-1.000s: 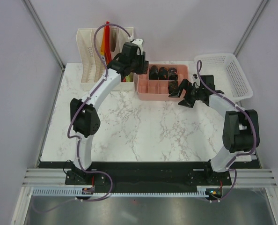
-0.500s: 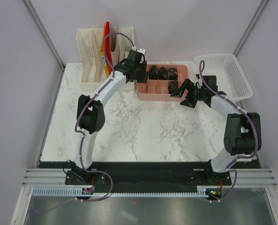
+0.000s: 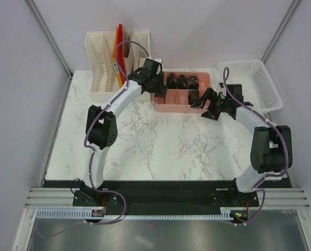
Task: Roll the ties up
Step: Place the tie in the storage box.
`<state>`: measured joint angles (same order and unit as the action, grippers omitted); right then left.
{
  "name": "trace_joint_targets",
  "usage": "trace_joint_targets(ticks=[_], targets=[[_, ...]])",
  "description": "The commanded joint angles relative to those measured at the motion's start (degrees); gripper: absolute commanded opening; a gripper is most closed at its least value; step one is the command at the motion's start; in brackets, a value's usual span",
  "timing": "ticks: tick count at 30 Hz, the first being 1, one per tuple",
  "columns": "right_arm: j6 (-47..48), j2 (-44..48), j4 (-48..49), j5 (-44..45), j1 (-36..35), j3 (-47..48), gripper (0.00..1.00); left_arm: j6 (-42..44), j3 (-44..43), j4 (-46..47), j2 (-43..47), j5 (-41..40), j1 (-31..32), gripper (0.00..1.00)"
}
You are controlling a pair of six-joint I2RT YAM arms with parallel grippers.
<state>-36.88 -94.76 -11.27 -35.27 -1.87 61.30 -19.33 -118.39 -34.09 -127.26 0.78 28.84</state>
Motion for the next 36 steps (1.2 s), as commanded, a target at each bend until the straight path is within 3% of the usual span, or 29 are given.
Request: trace_joint_targets(ticks=[1,36], targets=[[-0.82,0.72,1.07,-0.07,0.11,-0.48,0.98,-3.17,1.49,0.69,0.08,0.55,-0.28,0.02],[-1.61,0.81,1.07,-0.06,0.37,-1.27,0.98,-1.06,-2.73,-0.37,-8.00,-7.63,0.60,0.05]])
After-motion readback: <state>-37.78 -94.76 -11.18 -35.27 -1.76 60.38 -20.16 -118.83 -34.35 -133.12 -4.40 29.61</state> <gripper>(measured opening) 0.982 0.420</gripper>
